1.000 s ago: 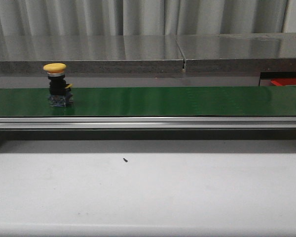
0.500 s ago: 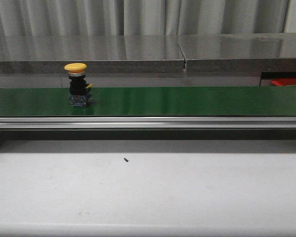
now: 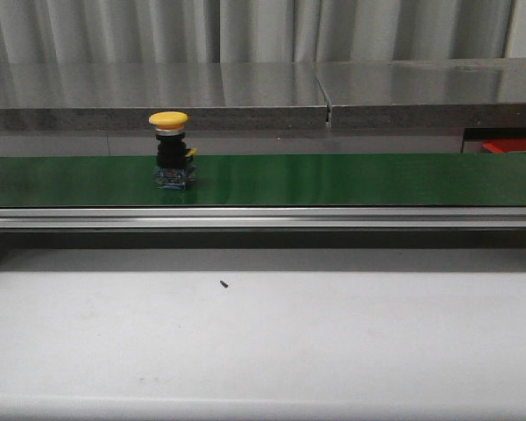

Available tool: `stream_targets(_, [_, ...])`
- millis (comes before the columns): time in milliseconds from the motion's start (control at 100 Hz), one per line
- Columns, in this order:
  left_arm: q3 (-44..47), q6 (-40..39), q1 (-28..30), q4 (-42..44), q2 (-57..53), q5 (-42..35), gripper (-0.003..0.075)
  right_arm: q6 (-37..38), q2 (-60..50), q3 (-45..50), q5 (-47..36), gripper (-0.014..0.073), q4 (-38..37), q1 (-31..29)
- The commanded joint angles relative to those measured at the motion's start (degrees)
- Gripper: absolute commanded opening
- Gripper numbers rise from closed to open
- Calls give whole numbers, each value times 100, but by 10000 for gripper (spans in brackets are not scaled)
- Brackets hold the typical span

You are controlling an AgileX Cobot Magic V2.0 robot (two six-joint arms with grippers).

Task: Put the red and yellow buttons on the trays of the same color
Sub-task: 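Grasp the red button with the left gripper and set it on the belt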

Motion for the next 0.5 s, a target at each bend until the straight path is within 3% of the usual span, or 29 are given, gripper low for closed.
stream_targets(0, [30,-45,-39,-60,-489,-414,-19,-27,-27,-149,-323,-98,65,0])
stream_targets(180, [185,-1,-39,-13,-489,-424,-15,-27,-27,-149,-323,-98,65,0])
stream_targets(250, [196,39,-39,-13,-489,-388,20,-27,-27,-149,-323,-98,65,0])
stream_targets(360, [196,91,-39,-13,-489,-363,163,-27,-27,-149,-323,-98,65,0])
stream_targets(490, [196,91,-39,-137,-489,-462,433,-27,-27,-149,-323,-98,65,0])
